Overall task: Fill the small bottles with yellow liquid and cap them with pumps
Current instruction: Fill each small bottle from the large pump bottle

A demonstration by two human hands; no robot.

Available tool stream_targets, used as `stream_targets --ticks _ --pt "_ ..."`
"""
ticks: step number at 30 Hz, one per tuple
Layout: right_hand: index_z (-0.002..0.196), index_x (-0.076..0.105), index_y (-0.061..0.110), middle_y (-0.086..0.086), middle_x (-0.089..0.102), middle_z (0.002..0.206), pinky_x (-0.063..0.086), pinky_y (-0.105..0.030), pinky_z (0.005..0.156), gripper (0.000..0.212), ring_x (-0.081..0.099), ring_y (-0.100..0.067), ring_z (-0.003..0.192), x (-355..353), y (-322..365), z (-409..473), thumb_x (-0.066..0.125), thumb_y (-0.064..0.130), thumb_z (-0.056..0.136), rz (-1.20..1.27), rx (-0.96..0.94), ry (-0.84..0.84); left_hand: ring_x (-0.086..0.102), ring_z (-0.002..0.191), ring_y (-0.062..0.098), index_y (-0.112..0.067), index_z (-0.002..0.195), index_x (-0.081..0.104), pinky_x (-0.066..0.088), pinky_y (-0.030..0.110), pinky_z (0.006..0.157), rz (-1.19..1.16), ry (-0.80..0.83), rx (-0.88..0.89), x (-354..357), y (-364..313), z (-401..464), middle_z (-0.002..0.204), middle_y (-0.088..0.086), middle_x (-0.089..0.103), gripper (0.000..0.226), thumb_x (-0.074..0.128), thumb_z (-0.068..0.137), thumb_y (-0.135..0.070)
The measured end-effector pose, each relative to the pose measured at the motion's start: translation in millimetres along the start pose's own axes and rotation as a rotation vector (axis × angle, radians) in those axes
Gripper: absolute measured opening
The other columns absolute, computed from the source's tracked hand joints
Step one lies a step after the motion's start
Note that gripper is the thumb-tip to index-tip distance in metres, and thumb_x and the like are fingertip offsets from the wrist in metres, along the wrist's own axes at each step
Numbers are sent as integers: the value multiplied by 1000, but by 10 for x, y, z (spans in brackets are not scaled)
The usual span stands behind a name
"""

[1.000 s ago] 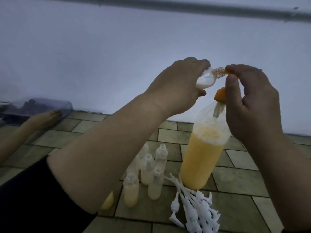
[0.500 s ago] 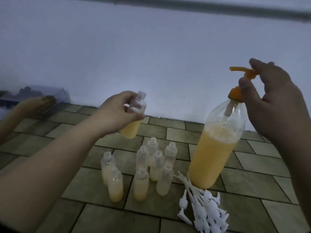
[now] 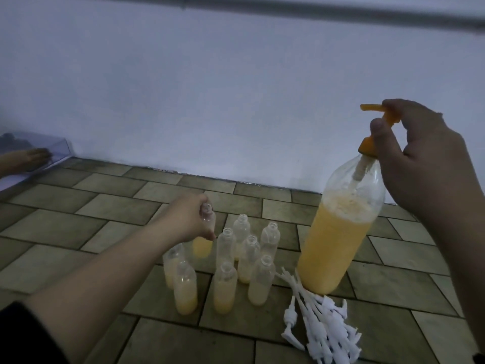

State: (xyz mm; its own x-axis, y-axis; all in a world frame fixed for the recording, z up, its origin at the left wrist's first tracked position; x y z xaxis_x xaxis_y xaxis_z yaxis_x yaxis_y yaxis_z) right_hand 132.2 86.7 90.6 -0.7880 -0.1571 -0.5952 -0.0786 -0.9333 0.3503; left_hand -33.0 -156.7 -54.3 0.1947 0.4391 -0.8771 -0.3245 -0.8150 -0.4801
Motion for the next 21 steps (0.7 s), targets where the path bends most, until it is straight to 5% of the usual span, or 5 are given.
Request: stream_targets --ticks 4,10,17,21 --pt "138 44 18 -1 45 142 30 -30 99 42 38 -14 124 -10 -18 -19 39 36 99 17 2 -8 60 89 14 -23 107 58 55 32 76 90 71 -31 131 26 19 99 -5 61 56 87 59 -24" --pt "137 44 18 5 50 133 29 -36 106 41 48 -17 113 -5 -6 -41 38 35 100 49 2 -2 57 85 11 -27 104 57 47 22 62 213 176 -32 272 17 -20 94 -8 56 50 84 63 -18" --pt "137 43 18 0 46 140 29 -36 105 42 43 -21 125 4 -22 -28 38 36 100 34 -3 -4 56 101 15 -26 120 52 52 30 83 287 254 -4 333 29 -50 116 -6 57 65 84 63 -20" --pt "138 42 17 -1 44 141 27 -23 93 42 39 -18 127 38 -59 -20 37 36 100 30 -12 -4 53 110 11 -28 129 46 49 27 89 190 250 107 297 -66 -59 125 -10 54 74 82 66 -30"
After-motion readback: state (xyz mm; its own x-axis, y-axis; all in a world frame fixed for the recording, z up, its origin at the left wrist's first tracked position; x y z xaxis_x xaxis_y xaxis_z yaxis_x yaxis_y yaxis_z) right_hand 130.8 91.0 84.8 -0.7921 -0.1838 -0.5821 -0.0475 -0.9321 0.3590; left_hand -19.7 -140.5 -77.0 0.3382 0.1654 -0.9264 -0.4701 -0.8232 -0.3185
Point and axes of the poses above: each hand's wrist, its own z-axis towards the middle knuckle, its own x-axis out of the palm, y = z × x, the point moved 4 cm from there along z, towards the middle knuckle
